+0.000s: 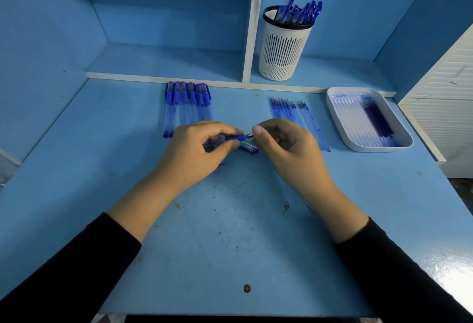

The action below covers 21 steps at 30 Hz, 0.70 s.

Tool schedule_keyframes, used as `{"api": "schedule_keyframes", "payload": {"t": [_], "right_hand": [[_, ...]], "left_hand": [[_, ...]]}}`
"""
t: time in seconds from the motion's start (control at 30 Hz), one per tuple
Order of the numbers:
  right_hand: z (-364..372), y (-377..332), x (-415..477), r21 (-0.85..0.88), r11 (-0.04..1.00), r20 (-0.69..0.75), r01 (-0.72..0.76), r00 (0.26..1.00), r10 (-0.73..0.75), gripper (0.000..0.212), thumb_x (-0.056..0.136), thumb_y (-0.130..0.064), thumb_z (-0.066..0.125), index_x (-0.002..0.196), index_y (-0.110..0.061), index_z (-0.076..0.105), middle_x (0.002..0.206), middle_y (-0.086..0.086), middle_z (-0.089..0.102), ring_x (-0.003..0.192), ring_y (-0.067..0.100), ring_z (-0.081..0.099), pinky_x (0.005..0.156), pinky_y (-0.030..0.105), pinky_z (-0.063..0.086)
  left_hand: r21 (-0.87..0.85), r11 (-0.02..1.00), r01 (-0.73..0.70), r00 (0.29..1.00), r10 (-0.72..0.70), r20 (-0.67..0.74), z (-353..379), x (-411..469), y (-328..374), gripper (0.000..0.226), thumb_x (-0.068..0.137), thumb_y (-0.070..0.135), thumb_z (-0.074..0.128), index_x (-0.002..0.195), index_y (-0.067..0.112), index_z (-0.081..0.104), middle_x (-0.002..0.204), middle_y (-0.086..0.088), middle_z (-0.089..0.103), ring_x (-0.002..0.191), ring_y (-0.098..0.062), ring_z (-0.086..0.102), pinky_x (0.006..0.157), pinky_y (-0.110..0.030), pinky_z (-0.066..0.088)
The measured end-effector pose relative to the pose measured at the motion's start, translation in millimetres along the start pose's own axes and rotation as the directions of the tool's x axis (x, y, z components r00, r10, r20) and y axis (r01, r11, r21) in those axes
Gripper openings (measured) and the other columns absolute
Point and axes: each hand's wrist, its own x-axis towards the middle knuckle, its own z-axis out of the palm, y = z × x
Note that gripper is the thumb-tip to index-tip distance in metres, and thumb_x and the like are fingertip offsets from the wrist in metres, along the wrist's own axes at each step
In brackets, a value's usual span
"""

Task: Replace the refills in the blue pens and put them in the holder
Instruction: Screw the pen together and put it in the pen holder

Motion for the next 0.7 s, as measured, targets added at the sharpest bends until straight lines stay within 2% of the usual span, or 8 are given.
{"api": "schedule_keyframes", "payload": {"t": [0.07, 0.13, 0.23, 0.3, 0.4, 0.47, 0.6, 0.7], "right_hand": [[1.2, 0.3, 0.3, 0.01, 1.0, 0.019, 0.016, 1.0, -0.017, 0.011, 0.091, -0.022, 0.066, 0.084, -0.014, 0.067, 0.072, -0.001, 0.07, 0.071, 0.02, 0.066, 0.071, 0.039, 0.055], [0.0, 1.7, 0.8, 0.021, 0.998, 0.025, 0.062, 0.998, -0.063, 0.005, 0.089, -0.01, 0.068, 0.084, -0.01, 0.067, 0.071, -0.003, 0.068, 0.066, 0.011, 0.062, 0.065, 0.026, 0.05], [-1.8, 0.1, 0.5, 0.059, 0.99, 0.06, 0.129, 0.989, -0.132, 0.007, 0.087, 0.001, 0.067, 0.091, -0.005, 0.065, 0.081, -0.001, 0.066, 0.075, 0.009, 0.062, 0.074, 0.017, 0.047], [-1.9, -0.4, 0.3, 0.105, 0.989, 0.078, 0.1, 0.991, -0.109, 0.012, 0.087, -0.005, 0.068, 0.098, -0.006, 0.064, 0.087, 0.003, 0.067, 0.082, 0.014, 0.064, 0.079, 0.022, 0.051], [-1.3, 1.2, 1.4, 0.051, 0.998, 0.071, 0.043, 0.996, -0.046, 0.01, 0.092, -0.022, 0.064, 0.091, -0.012, 0.064, 0.078, 0.001, 0.068, 0.074, 0.02, 0.064, 0.072, 0.034, 0.053], [-3.7, 2.4, 2.5, 0.039, 0.999, 0.103, 0.036, 0.994, -0.04, 0.009, 0.094, -0.017, 0.062, 0.087, -0.011, 0.064, 0.076, 0.002, 0.069, 0.075, 0.026, 0.064, 0.073, 0.042, 0.055], [-7.7, -0.6, 2.4, 0.153, 0.988, 0.14, 0.007, 0.99, -0.029, 0.008, 0.089, -0.012, 0.067, 0.096, -0.008, 0.065, 0.087, 0.005, 0.069, 0.079, 0.014, 0.065, 0.074, 0.021, 0.052], [-6.7, -0.4, 2.3, 0.114, 0.993, 0.144, -0.008, 0.99, -0.008, 0.011, 0.094, -0.016, 0.061, 0.091, -0.006, 0.065, 0.08, 0.006, 0.07, 0.07, 0.009, 0.063, 0.069, 0.019, 0.05]], "left_hand": [[-0.017, 1.0, -0.012, 1.0, 0.012, 0.007, 2.3, -1.1, -0.4, 0.015, 0.084, 0.016, 0.076, 0.098, 0.019, 0.077, 0.09, 0.01, 0.074, 0.079, -0.007, 0.068, 0.074, -0.024, 0.055], [-0.033, 0.999, -0.019, 1.0, 0.02, 0.013, 2.6, -1.4, -1.5, 0.014, 0.086, 0.015, 0.074, 0.099, 0.017, 0.078, 0.088, 0.008, 0.074, 0.075, -0.01, 0.067, 0.069, -0.029, 0.054], [-0.034, 0.999, -0.025, 1.0, 0.025, 0.008, 1.2, -0.5, -1.6, 0.014, 0.087, 0.014, 0.072, 0.101, 0.016, 0.078, 0.087, 0.006, 0.074, 0.071, -0.014, 0.065, 0.064, -0.033, 0.051], [-0.03, 0.999, -0.045, 0.999, 0.045, -0.001, 0.2, -0.3, -1.0, 0.015, 0.088, 0.016, 0.072, 0.101, 0.016, 0.077, 0.088, 0.005, 0.074, 0.072, -0.016, 0.066, 0.065, -0.034, 0.052], [-0.03, 0.997, -0.07, 0.997, 0.07, -0.015, -0.7, -1.4, -0.2, 0.014, 0.087, 0.018, 0.073, 0.1, 0.018, 0.077, 0.089, 0.005, 0.074, 0.074, -0.013, 0.067, 0.066, -0.032, 0.053], [-0.022, 0.997, -0.078, 0.997, 0.077, -0.009, -1.1, -2.1, -0.1, 0.014, 0.086, 0.017, 0.074, 0.1, 0.017, 0.077, 0.089, 0.006, 0.074, 0.075, -0.01, 0.067, 0.066, -0.028, 0.054], [-0.005, 0.996, -0.094, 0.996, 0.094, -0.007, -1.7, -1.7, 0.8, 0.014, 0.086, 0.014, 0.074, 0.099, 0.015, 0.077, 0.088, 0.007, 0.073, 0.075, -0.006, 0.065, 0.066, -0.018, 0.051], [0.001, 0.996, -0.09, 0.996, 0.09, -0.014, -2.3, -1.6, 1.1, 0.014, 0.086, 0.014, 0.074, 0.099, 0.015, 0.078, 0.088, 0.008, 0.073, 0.076, -0.006, 0.065, 0.067, -0.017, 0.05]]}}
